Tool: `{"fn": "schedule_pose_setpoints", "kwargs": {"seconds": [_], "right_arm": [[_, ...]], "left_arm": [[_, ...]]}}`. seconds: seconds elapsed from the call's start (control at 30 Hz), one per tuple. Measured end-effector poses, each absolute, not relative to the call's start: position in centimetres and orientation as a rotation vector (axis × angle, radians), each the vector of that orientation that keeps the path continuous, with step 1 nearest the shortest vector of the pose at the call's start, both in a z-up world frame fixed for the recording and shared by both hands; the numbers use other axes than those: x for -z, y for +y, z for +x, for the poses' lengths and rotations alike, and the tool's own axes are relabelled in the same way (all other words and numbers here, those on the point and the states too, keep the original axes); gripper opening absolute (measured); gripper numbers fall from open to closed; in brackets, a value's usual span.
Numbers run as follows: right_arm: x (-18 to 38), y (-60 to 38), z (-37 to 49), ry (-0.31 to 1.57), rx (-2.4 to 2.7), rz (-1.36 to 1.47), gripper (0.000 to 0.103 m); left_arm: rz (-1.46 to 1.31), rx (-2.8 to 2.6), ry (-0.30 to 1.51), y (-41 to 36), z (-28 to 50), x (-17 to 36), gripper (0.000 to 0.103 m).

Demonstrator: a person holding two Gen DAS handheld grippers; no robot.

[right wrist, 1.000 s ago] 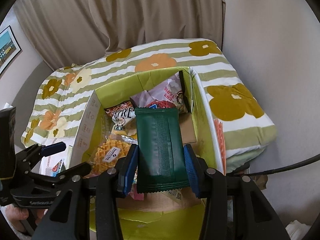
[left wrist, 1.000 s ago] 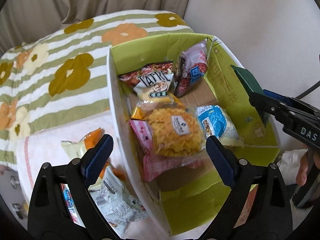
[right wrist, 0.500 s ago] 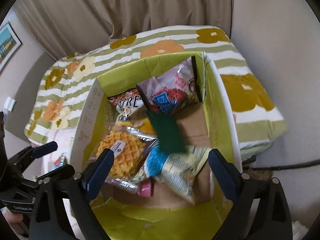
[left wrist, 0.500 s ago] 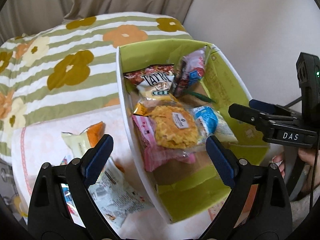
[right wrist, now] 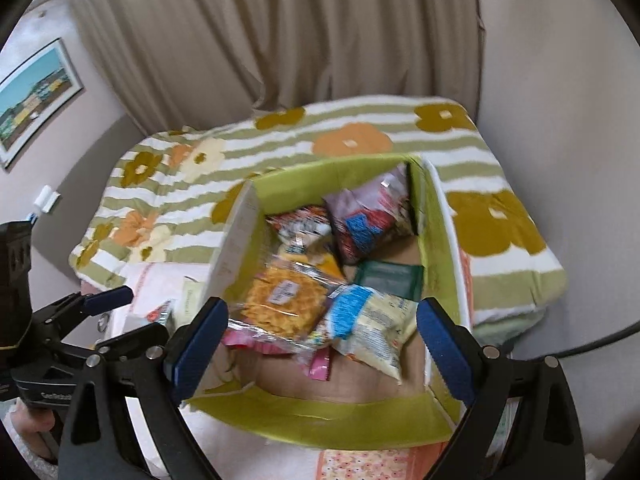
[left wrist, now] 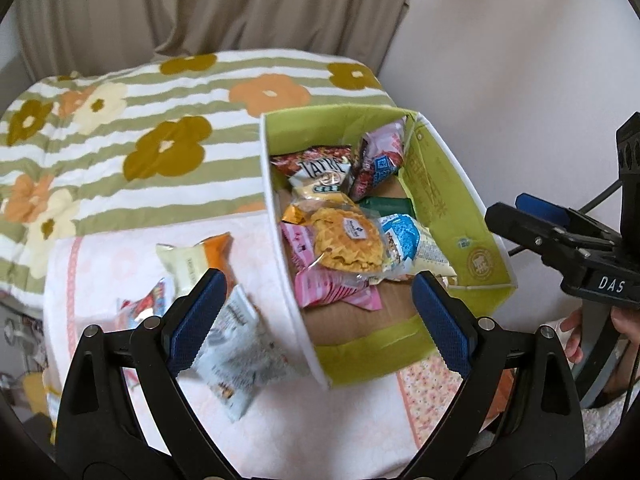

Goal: Organize snacks
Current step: 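Move both tools back to the gold bag and pink candy bag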

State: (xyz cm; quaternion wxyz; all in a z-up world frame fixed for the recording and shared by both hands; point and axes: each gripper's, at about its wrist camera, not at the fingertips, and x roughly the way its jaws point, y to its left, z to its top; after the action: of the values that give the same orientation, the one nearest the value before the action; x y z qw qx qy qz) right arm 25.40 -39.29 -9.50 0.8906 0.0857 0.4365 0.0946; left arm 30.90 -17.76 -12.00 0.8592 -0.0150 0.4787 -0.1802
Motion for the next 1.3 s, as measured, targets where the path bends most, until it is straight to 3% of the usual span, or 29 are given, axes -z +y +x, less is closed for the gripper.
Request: {"fn": "schedule_pose_setpoints", "kwargs": {"seconds": [0.2,0.27,0.5,0.93,1.3], "right_arm": [[7.7,-36.7,24.1,0.833,-0.302,0.144,0.095],[7.4,-35.9,23.8,0.812,-0.346,0.138,0.102],[7.2,-32.2,21.4,0.751,-0.501,0.123,0.102],[8.3,-23.0,17.1,0.833,-0.600,0.067,0.102],[15.0,-11.3,13.8,1.055,-0.576,0.178,0.102]], "left_arm": [[-0.042,0.267,0.964,-14.9,27.2,10.4,0.093],[-0.043,0.223,0.964,-13.7,25.8,10.1,0.093],[-0.016,0.060,0.976,-7.7,21.4,10.2,0.093],[0.027,-0.073,1.019,6.7,16.7,10.5,0.093],[0.088,0.117,1.171,13.2,18.2,15.5,0.093]]}}
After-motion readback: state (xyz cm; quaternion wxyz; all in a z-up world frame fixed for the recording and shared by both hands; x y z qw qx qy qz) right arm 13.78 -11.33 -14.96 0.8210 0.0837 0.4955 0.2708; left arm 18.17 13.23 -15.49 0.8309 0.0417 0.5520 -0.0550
